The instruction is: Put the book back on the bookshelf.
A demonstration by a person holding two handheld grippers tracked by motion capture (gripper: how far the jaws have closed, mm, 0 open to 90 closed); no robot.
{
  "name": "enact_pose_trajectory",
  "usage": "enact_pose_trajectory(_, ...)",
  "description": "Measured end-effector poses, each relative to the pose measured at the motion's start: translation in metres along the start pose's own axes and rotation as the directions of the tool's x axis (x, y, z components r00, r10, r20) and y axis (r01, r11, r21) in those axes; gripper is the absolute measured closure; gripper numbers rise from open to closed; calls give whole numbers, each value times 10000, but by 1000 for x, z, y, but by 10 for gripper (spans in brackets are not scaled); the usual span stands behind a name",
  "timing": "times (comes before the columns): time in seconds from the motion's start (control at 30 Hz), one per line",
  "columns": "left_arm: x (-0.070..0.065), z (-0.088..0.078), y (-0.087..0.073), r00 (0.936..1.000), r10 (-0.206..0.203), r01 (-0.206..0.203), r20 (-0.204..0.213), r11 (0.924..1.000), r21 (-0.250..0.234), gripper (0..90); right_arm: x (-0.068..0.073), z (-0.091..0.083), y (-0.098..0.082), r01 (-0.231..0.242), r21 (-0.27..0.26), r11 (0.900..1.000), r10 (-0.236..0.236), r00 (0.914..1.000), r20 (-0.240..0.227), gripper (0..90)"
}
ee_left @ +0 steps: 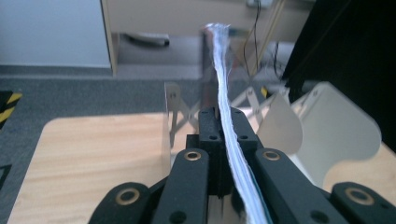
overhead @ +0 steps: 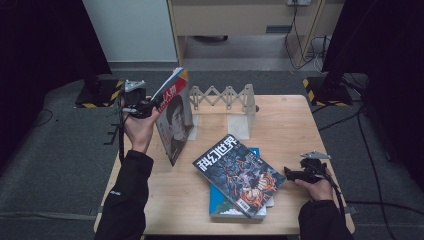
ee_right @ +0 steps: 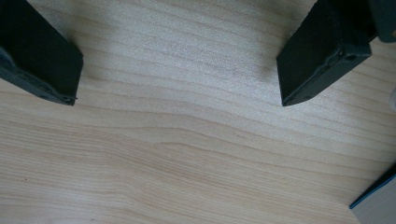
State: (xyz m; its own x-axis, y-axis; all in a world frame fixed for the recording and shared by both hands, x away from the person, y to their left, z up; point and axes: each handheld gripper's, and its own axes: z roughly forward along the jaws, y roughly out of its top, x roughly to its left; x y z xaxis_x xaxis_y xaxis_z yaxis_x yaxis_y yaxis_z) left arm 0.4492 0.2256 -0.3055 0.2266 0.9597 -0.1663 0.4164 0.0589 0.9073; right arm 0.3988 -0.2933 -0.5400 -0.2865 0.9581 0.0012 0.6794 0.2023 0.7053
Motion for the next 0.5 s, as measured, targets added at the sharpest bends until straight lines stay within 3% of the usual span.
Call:
enact_pose_trajectory(0.07, 6, -1, 2, 9994, -354, 352, -22, 9979, -545, 860, 0, 0, 0, 3, 13, 10000, -3, 10000, -9, 5)
enact_pose_trajectory(0.2, 10, 2, 0, 9985, -475, 444, -282, 9940, -998, 859, 0, 0, 0, -5, 14, 10000, 5, 10000, -24, 4)
enact_pose_trajectory(0.33, 15, 10, -8, 9970, -678, 638, -364, 9928, -1013, 859, 0, 0, 0, -2, 12, 10000, 2, 10000, -22, 4)
enact_pose_trajectory(0.5, 21, 13, -19, 9973, -718, 699, -183, 9937, -878, 858, 0, 0, 0, -6, 16, 10000, 6, 10000, -37, 4)
